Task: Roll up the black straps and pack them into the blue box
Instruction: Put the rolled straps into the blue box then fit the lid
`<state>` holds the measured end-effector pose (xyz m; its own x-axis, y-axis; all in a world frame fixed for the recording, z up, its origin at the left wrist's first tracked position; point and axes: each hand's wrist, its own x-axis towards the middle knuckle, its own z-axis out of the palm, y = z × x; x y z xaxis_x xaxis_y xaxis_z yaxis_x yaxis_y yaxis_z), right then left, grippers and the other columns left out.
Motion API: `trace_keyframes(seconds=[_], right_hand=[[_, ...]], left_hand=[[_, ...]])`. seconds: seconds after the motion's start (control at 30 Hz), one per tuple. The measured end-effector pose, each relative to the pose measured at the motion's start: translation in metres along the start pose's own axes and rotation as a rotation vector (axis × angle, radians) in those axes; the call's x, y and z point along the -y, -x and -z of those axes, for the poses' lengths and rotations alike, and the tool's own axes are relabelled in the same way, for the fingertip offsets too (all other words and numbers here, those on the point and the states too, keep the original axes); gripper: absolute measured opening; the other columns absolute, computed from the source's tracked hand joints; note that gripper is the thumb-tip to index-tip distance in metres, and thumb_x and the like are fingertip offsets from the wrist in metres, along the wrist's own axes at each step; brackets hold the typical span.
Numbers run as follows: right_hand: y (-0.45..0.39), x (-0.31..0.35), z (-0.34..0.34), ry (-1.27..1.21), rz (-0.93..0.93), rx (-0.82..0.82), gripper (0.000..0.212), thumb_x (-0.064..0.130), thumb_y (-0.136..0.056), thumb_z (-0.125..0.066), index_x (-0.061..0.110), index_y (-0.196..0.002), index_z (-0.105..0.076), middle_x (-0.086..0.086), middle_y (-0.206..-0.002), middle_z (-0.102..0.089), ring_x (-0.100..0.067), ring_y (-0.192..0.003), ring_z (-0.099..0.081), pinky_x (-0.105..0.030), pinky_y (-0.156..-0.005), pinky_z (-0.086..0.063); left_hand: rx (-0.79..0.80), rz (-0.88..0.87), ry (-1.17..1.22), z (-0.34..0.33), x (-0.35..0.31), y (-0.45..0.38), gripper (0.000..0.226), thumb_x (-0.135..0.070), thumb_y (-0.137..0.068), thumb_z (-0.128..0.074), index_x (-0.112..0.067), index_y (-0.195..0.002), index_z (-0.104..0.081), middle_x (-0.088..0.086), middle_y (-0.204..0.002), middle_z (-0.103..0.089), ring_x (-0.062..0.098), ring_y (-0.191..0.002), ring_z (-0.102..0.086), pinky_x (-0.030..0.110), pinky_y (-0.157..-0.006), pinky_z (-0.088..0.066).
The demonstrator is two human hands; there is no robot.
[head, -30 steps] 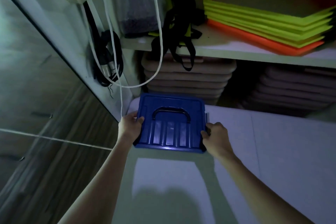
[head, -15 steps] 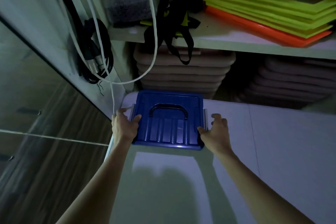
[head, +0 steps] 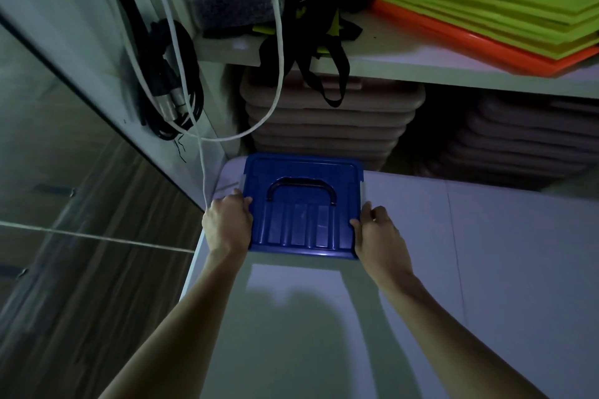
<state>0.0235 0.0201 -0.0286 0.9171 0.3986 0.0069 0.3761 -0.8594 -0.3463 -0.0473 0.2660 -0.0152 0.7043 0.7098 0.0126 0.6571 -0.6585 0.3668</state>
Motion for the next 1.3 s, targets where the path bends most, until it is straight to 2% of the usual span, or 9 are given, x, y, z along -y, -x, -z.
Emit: trace_keyframes(seconds=[0.13, 0.2, 0.3, 0.47, 0.7, 0.83, 0.97, 1.1, 1.3], right_hand=[[-0.011, -0.006, 0.009, -0.425, -0.226, -0.084, 0.018, 0.015, -0.095, -0.058, 0.004, -0.081, -0.062, -0.01, -0.072, -0.063, -0.025, -0.064, -0.06, -0.03, -0.061, -0.045], [-0.023, -0.008, 0.009, -0.647, -0.497, 0.051, 0.021, 0.022, -0.091, -0.065, 0.003, -0.081, -0.065, -0.009, -0.076, -0.069, -0.026, -0.074, -0.065, -0.033, -0.068, -0.052], [-0.037, -0.012, 0.006, -0.798, -0.668, 0.264, 0.041, 0.026, -0.085, -0.072, -0.012, -0.097, -0.066, -0.026, -0.098, -0.071, -0.038, -0.094, -0.069, -0.048, -0.086, -0.058], [-0.048, -0.02, 0.018, -1.099, -0.783, 0.373, 0.017, 0.019, -0.089, -0.072, 0.003, -0.093, -0.07, -0.017, -0.103, -0.072, -0.032, -0.097, -0.069, -0.046, -0.093, -0.056], [-0.056, -0.019, 0.016, -0.924, -0.767, 0.36, 0.03, 0.022, -0.078, -0.083, -0.003, -0.086, -0.07, -0.016, -0.09, -0.07, -0.028, -0.083, -0.067, -0.045, -0.087, -0.059], [-0.058, -0.014, 0.01, -0.701, -0.691, 0.343, 0.043, 0.031, -0.072, -0.087, 0.01, -0.056, -0.053, -0.009, -0.064, -0.061, -0.023, -0.067, -0.061, -0.04, -0.08, -0.059], [-0.056, -0.015, 0.008, -0.661, -0.648, 0.305, 0.05, 0.034, -0.076, -0.083, 0.013, -0.051, -0.045, -0.007, -0.058, -0.055, -0.021, -0.061, -0.056, -0.033, -0.067, -0.052], [-0.052, -0.013, 0.006, -0.652, -0.628, 0.28, 0.051, 0.033, -0.08, -0.078, 0.016, -0.054, -0.039, -0.006, -0.06, -0.05, -0.02, -0.06, -0.052, -0.029, -0.064, -0.046], [-0.04, -0.015, 0.013, -0.614, -0.552, 0.244, 0.04, 0.013, -0.084, -0.062, 0.017, -0.056, -0.034, -0.005, -0.061, -0.043, -0.019, -0.059, -0.045, -0.025, -0.057, -0.037]], left_hand=[[-0.034, 0.131, 0.253, 0.004, 0.0, -0.001, 0.033, -0.031, -0.096, -0.058, -0.006, -0.085, -0.078, 0.016, -0.073, -0.072, 0.033, -0.062, -0.061, 0.037, -0.067, -0.058], [-0.013, 0.332, 0.52, 0.007, 0.004, -0.009, 0.021, -0.025, -0.088, -0.07, -0.007, -0.08, -0.079, 0.013, -0.071, -0.073, 0.031, -0.065, -0.064, 0.037, -0.071, -0.06], [0.141, 0.63, 0.801, 0.012, 0.01, -0.021, 0.007, -0.015, -0.078, -0.079, -0.013, -0.074, -0.073, 0.008, -0.08, -0.073, 0.029, -0.078, -0.071, 0.044, -0.076, -0.062], [0.293, 0.674, 0.821, 0.014, 0.008, -0.028, 0.014, -0.015, -0.081, -0.074, -0.008, -0.078, -0.063, 0.012, -0.079, -0.068, 0.027, -0.076, -0.067, 0.049, -0.082, -0.06], [0.373, 0.591, 0.695, 0.008, 0.012, -0.041, 0.029, -0.028, -0.085, -0.072, -0.002, -0.095, -0.063, 0.018, -0.087, -0.071, 0.035, -0.091, -0.071, 0.053, -0.083, -0.059], [0.349, 0.462, 0.476, 0.005, 0.005, -0.037, 0.04, -0.032, -0.086, -0.073, -0.009, -0.06, -0.052, 0.009, -0.064, -0.06, 0.029, -0.067, -0.061, 0.036, -0.07, -0.053], [0.252, 0.378, 0.363, -0.002, 0.001, -0.031, 0.046, -0.025, -0.089, -0.069, -0.007, -0.053, -0.045, 0.007, -0.054, -0.05, 0.022, -0.048, -0.046, 0.03, -0.056, -0.04], [0.215, 0.361, 0.37, -0.003, -0.001, -0.026, 0.04, -0.021, -0.09, -0.067, -0.004, -0.057, -0.052, 0.008, -0.058, -0.053, 0.022, -0.05, -0.047, 0.028, -0.056, -0.038], [0.289, 0.313, 0.325, 0.002, -0.009, -0.024, 0.03, -0.022, -0.092, -0.064, 0.008, -0.087, -0.068, 0.016, -0.077, -0.061, 0.027, -0.068, -0.053, 0.029, -0.062, -0.039]])
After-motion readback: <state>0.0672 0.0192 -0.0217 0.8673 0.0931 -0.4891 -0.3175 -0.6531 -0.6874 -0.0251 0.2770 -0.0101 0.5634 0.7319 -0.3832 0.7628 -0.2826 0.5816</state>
